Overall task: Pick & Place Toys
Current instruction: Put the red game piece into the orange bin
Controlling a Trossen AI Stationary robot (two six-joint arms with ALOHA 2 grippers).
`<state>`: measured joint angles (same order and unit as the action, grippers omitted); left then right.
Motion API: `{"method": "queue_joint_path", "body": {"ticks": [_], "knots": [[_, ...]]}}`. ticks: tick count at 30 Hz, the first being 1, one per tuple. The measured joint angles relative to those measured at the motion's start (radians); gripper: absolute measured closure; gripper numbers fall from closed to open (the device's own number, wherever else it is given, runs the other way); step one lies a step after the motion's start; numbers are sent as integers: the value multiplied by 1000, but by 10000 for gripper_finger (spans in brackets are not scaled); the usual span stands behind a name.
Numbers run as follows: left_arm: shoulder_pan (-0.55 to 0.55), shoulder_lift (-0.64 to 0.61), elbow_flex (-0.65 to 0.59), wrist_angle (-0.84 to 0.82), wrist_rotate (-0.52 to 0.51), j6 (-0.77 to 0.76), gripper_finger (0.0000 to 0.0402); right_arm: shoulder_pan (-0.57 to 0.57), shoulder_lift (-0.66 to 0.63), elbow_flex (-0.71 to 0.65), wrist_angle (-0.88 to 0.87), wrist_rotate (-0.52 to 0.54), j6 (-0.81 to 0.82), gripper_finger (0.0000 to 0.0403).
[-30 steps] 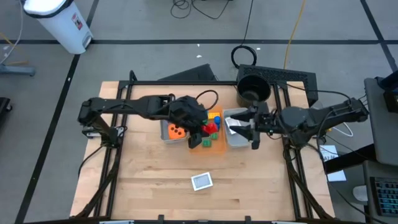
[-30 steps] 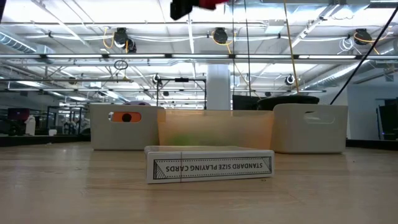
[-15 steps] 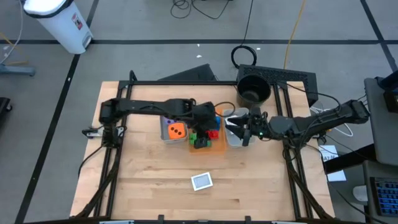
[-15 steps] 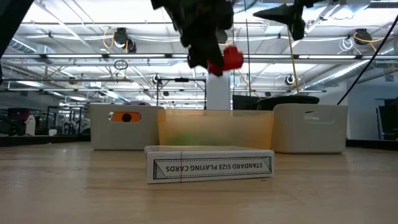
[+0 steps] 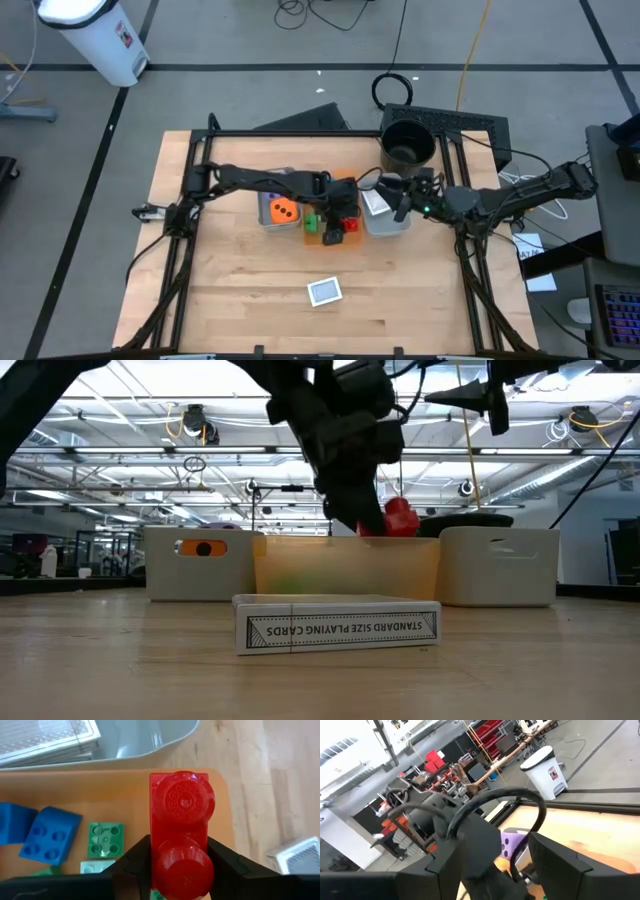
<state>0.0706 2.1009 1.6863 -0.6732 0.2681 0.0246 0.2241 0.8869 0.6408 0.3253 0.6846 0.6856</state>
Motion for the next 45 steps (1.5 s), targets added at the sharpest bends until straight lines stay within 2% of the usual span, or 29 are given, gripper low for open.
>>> {"method": "queue_joint_path", "body": {"ticks": [8, 16, 25, 35, 38, 45], "knots": [[-14, 53, 0, 11, -7, -1, 233, 0, -5, 0, -8, 0, 10, 191], [-14, 76, 0, 62, -7, -7, 266, 0, -5, 0, -14, 0, 10, 191], [-7, 112, -1, 70, -5, -37, 230, 0, -6, 1, -5, 1, 13, 197], [-3, 113, -1, 80, -7, -49, 258, 0, -6, 1, -5, -1, 12, 200], [-3, 113, -1, 79, -8, -45, 239, 0, -6, 1, -7, -4, 11, 200], [5, 113, -1, 78, -8, -56, 158, 0, -6, 1, -7, -5, 11, 200]]}}
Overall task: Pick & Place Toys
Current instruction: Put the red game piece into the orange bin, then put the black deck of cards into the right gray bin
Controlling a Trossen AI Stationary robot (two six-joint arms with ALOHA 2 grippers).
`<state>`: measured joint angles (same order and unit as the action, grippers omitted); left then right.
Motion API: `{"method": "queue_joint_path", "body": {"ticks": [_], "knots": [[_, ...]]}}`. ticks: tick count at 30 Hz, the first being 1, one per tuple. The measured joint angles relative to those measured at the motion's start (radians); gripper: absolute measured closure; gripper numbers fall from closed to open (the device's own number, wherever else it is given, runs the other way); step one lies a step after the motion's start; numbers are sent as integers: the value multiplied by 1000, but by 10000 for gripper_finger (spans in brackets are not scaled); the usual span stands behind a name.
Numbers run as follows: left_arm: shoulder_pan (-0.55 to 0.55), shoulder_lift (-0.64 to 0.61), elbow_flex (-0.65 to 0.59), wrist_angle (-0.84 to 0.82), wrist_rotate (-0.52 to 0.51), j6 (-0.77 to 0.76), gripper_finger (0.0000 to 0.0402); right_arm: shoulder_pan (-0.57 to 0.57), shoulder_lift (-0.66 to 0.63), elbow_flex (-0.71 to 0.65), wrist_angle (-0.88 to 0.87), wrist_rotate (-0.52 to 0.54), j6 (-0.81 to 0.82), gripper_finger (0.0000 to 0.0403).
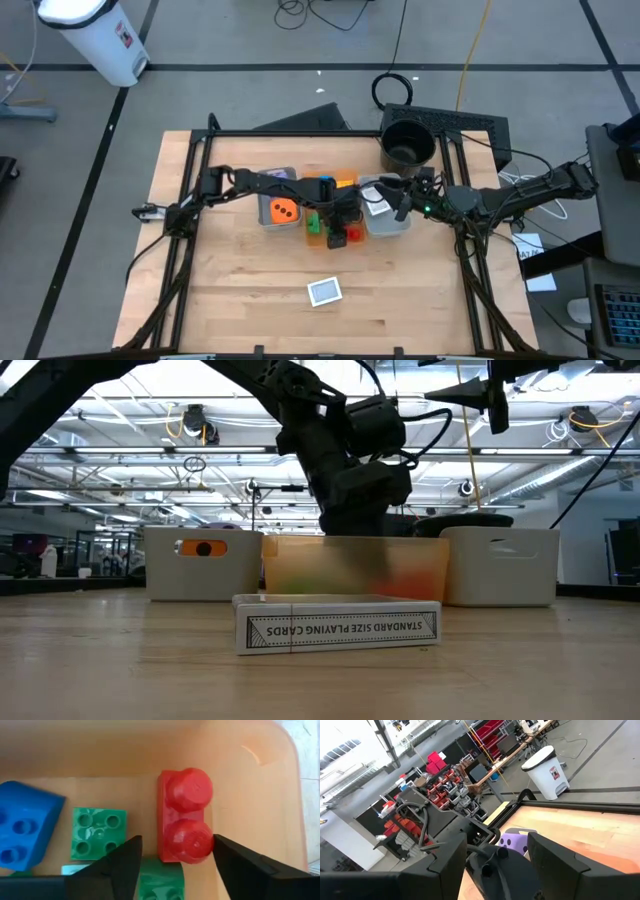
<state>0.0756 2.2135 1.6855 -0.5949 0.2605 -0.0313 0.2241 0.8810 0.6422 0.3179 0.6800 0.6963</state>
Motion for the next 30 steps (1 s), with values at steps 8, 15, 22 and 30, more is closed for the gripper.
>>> {"method": "queue_joint_path", "body": {"ticks": [8, 15, 22, 30], "knots": [[24, -38, 0, -22, 19, -57, 112, 0, 0, 0, 0, 0, 0, 200], [38, -174, 0, -91, 53, -80, 123, 1, 0, 0, 12, -4, 0, 199], [14, -377, 1, -136, 55, -112, 147, 40, 1, 0, 19, -33, 0, 199], [-65, -609, 1, -147, 38, -210, 152, 125, 30, 0, 101, -154, 78, 201]]}}
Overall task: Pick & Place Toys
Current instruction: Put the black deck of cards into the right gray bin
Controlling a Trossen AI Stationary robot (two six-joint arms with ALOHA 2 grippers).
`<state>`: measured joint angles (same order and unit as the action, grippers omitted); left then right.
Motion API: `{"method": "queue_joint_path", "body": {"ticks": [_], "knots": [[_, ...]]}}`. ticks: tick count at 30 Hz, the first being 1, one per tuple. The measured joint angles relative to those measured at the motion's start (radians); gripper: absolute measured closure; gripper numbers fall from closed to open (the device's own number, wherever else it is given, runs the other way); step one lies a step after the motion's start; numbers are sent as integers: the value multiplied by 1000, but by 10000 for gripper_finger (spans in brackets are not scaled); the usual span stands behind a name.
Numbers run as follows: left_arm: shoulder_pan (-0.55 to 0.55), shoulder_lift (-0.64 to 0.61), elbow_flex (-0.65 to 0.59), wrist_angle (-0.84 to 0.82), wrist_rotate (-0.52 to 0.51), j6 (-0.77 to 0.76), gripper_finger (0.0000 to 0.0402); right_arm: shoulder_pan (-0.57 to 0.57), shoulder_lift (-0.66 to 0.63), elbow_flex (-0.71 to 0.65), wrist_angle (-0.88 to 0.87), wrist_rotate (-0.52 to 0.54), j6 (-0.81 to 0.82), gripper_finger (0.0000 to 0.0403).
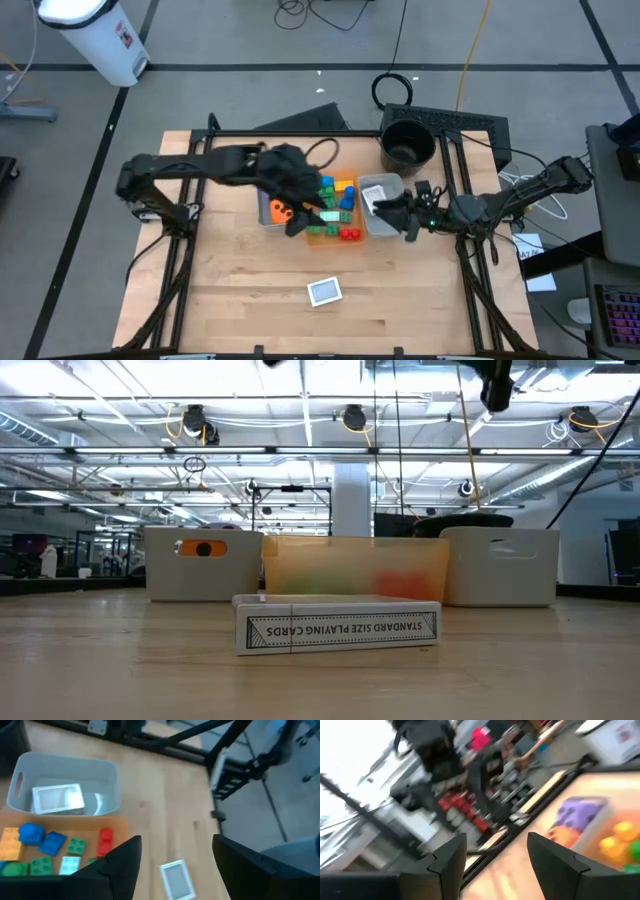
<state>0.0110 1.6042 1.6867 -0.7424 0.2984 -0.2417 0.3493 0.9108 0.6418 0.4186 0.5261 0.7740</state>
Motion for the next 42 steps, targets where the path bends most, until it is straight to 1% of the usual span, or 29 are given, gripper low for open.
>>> {"method": "queue_joint_path", "body": {"ticks": [2, 7, 8, 10, 12, 14, 18, 21, 23, 26, 30, 33, 39, 42], "knots": [[-34, -38, 0, -4, -31, -41, 148, 25, 33, 0, 56, -31, -3, 203], [-136, -90, 0, -18, -110, -151, 143, 75, 173, 1, 241, -37, -23, 209], [-160, -96, 0, -16, -126, -173, 144, 79, 207, 12, 260, -54, -30, 210], [-206, -101, 0, -16, -170, -217, 147, 78, 277, 53, 245, -93, -37, 212], [-251, -101, 0, -6, -222, -255, 152, 74, 351, 121, 183, -147, -52, 215], [-292, -101, 0, -7, -265, -284, 156, 68, 430, 213, 66, -222, -98, 217], [-359, -101, 0, -8, -350, -325, 163, 64, 590, 421, -244, -358, -253, 218], [-393, -101, 0, -10, -415, -344, 166, 64, 696, 550, -419, -463, -389, 218], [-410, -101, 0, -10, -446, -344, 167, 64, 755, 609, -484, -538, -473, 218], [-429, -101, 0, -12, -473, -353, 164, 65, 820, 649, -507, -633, -580, 218], [-445, -101, 0, -14, -484, -366, 163, 63, 867, 668, -505, -635, -613, 215], [-452, -101, 0, -17, -484, -366, 163, 49, 896, 673, -498, -634, -636, 205], [-455, -101, 0, -18, -484, -367, 163, 16, 941, 672, -504, -633, -574, 158], [-457, -101, 0, -17, -484, -371, 163, 3, 973, 673, -503, -632, -581, 129]]}}
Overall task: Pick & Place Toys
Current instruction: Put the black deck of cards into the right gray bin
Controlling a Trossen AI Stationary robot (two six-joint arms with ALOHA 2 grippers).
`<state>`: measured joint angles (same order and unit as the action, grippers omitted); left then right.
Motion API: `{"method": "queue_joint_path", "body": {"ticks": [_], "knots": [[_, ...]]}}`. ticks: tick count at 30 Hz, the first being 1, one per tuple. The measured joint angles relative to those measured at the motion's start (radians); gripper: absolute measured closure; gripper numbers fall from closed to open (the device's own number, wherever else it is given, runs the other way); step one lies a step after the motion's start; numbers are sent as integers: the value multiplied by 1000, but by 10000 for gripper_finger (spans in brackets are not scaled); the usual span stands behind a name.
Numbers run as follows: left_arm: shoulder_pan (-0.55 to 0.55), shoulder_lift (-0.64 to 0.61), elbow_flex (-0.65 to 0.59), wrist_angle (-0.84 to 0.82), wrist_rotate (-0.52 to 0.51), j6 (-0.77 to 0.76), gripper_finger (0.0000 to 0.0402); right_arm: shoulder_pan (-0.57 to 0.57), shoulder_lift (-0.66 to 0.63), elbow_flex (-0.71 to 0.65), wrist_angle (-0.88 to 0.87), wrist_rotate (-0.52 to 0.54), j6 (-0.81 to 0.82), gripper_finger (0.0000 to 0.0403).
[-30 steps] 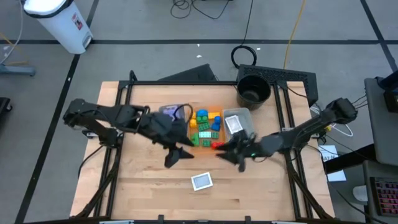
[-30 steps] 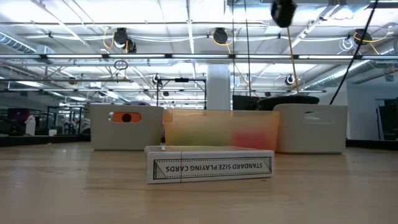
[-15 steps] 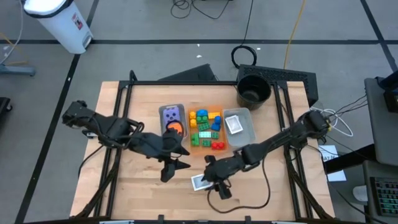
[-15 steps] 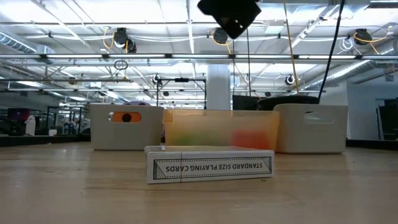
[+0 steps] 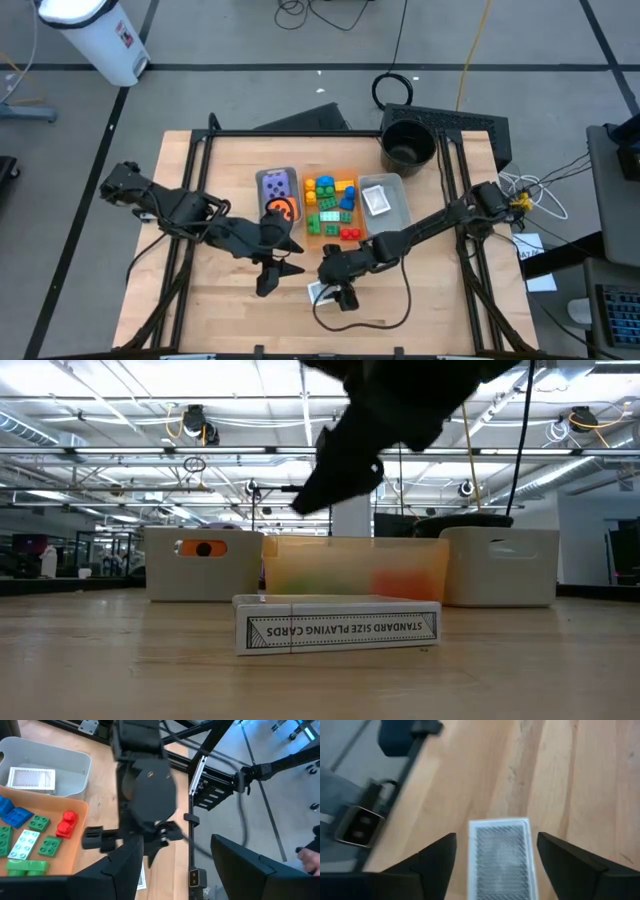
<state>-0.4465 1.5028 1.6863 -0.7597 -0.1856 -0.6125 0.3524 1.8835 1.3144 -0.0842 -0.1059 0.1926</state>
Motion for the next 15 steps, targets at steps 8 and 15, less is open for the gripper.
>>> {"method": "queue_joint_path", "body": {"ticks": [8, 15], "knots": [[0, 0, 0, 0, 0, -20, 163, 12, 87, -1, 5, 53, -90, 57], [0, 0, 0, 1, 0, -26, 163, 29, 98, -1, 0, 107, -84, 19]]}}
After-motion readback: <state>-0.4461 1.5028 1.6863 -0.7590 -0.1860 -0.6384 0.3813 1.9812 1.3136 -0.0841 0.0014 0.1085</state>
